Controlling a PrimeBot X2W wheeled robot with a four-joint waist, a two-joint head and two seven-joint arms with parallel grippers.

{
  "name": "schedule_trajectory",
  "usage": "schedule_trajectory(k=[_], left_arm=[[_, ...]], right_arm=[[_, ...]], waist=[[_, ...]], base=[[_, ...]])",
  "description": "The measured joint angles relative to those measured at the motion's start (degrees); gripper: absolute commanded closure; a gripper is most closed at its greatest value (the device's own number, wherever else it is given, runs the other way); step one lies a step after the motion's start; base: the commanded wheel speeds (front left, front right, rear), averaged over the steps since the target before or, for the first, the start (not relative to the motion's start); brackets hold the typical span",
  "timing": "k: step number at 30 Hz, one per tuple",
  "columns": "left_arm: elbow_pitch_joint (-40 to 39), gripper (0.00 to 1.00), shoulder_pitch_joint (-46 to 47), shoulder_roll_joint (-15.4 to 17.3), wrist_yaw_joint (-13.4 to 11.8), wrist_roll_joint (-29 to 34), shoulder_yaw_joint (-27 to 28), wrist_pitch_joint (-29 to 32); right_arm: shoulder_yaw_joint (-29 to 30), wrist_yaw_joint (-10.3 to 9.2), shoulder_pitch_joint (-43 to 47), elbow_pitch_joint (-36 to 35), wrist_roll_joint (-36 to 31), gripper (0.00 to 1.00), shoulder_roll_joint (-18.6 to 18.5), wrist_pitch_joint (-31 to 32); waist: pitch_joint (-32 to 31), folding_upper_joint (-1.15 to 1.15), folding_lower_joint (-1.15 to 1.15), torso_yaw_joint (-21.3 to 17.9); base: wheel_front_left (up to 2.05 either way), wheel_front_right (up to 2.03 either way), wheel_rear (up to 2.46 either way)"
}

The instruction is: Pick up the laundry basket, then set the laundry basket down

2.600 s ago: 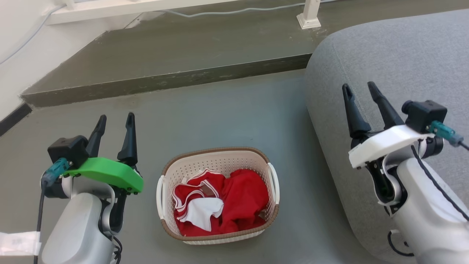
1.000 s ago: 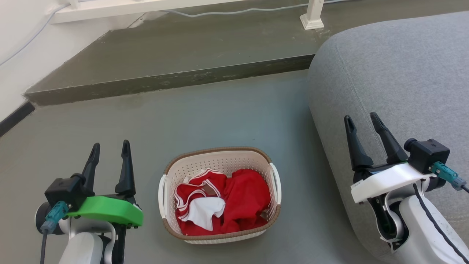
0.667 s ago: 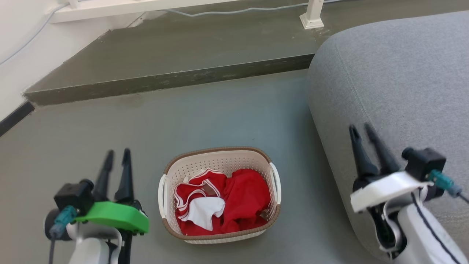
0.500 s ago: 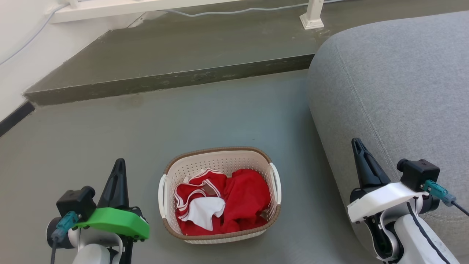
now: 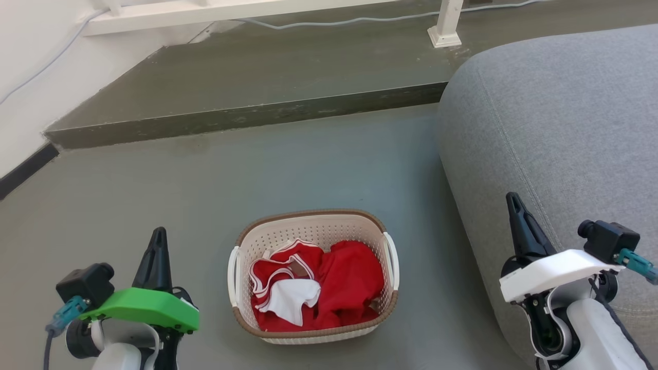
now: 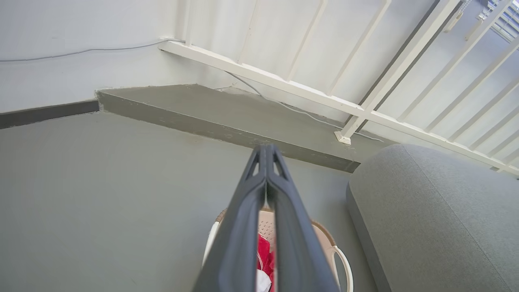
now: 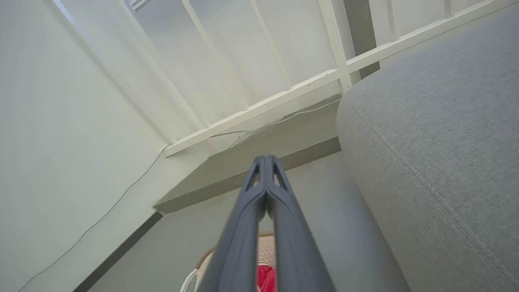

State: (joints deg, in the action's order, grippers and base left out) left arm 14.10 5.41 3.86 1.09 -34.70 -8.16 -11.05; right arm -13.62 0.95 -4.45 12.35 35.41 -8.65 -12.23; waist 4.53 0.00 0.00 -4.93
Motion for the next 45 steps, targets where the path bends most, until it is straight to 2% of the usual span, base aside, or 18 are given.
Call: schedule_trajectory(k=[45], left_arm=[[0.8, 1.0, 0.0, -1.1, 3.4, -29.6, 6.6, 9.3]], right_arm=[[9.7, 2.81, 0.0, 1.3, 30.9, 1.0, 2.1, 8.8]], waist=[[-2.3, 0.0, 0.0, 2.6]], base=[[0.0, 0.0, 0.0]])
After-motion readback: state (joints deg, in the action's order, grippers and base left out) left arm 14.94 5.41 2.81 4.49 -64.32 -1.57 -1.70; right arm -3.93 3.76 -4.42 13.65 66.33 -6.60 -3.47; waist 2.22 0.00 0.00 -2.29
